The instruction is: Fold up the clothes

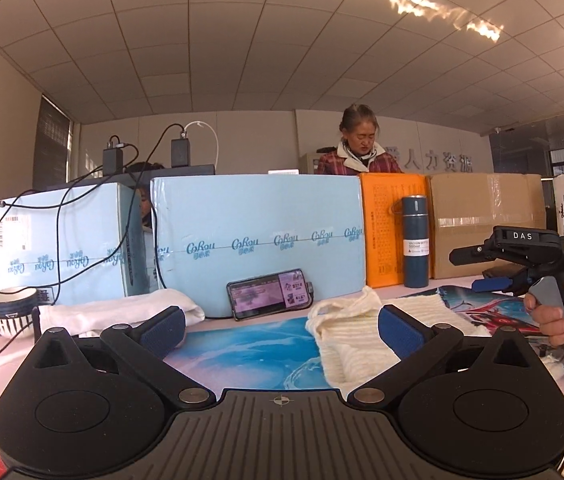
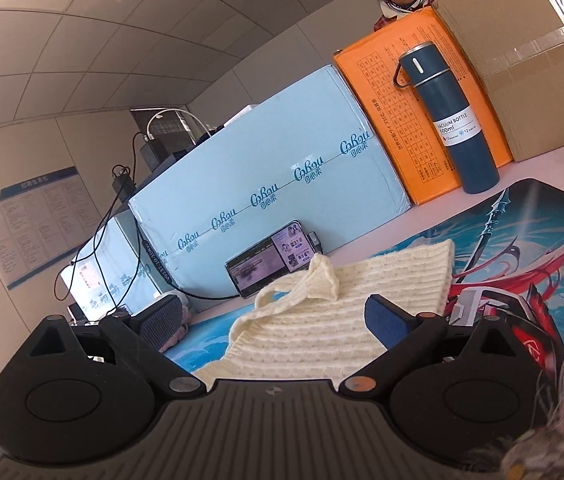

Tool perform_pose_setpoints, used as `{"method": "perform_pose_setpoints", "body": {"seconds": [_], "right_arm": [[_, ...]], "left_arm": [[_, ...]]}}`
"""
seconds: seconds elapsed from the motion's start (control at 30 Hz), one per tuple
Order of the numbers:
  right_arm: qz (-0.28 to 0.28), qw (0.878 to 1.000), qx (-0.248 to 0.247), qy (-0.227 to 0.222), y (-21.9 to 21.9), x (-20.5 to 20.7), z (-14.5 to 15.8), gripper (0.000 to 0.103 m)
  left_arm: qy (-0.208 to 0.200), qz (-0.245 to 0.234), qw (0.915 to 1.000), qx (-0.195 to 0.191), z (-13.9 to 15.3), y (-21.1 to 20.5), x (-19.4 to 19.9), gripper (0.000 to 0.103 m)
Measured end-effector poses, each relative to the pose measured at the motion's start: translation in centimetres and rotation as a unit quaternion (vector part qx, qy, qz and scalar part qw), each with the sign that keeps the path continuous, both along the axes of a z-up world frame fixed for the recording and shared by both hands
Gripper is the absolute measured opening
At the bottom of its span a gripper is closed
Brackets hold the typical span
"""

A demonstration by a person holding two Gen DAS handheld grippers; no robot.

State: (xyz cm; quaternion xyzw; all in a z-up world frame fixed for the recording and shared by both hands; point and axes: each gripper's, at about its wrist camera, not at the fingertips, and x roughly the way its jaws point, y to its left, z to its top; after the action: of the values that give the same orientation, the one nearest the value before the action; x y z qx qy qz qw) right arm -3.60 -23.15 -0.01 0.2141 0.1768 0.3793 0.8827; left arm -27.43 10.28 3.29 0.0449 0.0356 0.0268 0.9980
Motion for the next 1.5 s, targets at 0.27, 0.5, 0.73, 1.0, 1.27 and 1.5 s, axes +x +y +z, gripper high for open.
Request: {"method": "perform_pose_setpoints", "body": {"seconds": [0.27, 0.5, 0.73, 1.0, 1.27, 1.5], "right_arm": [[0.078, 0.991, -0.084, -0.070, -3.4, -6.8, 0.1, 0.102], [0.133, 0.962, -0.197, -0.133, -3.6, -10.7, -1.0, 0.103], [0.169, 0.935, -0.264, -0.168, -1.2, -12.0, -1.8, 0.103], [0.185, 0.923, -0.293, -0.169, 3.3, -11.5, -2.1, 0.103], [0.123, 0.922, -0.338, -0.143, 2.6, -9.3, -2.8, 0.103], [0.117, 0.925, -0.323, -0.160, 1.0, -9.2, -2.7, 0.060]], "left_arm": [[0.043, -0.049, 0.9881, 0.140, -2.5, -5.4, -1.0, 0.103], [0.095, -0.076, 0.9626, 0.242, -5.5, -8.1, 1.2, 0.103], [0.127, -0.128, 0.9408, 0.287, -5.8, -7.2, 4.5, 0.103], [0.120, -0.153, 0.9341, 0.300, -5.3, -7.4, 7.5, 0.103], [0.138, -0.166, 0.9440, 0.249, -4.7, -5.6, 9.4, 0.103], [0.130, -0.232, 0.9178, 0.295, -5.0, -5.1, 9.2, 0.068]]}}
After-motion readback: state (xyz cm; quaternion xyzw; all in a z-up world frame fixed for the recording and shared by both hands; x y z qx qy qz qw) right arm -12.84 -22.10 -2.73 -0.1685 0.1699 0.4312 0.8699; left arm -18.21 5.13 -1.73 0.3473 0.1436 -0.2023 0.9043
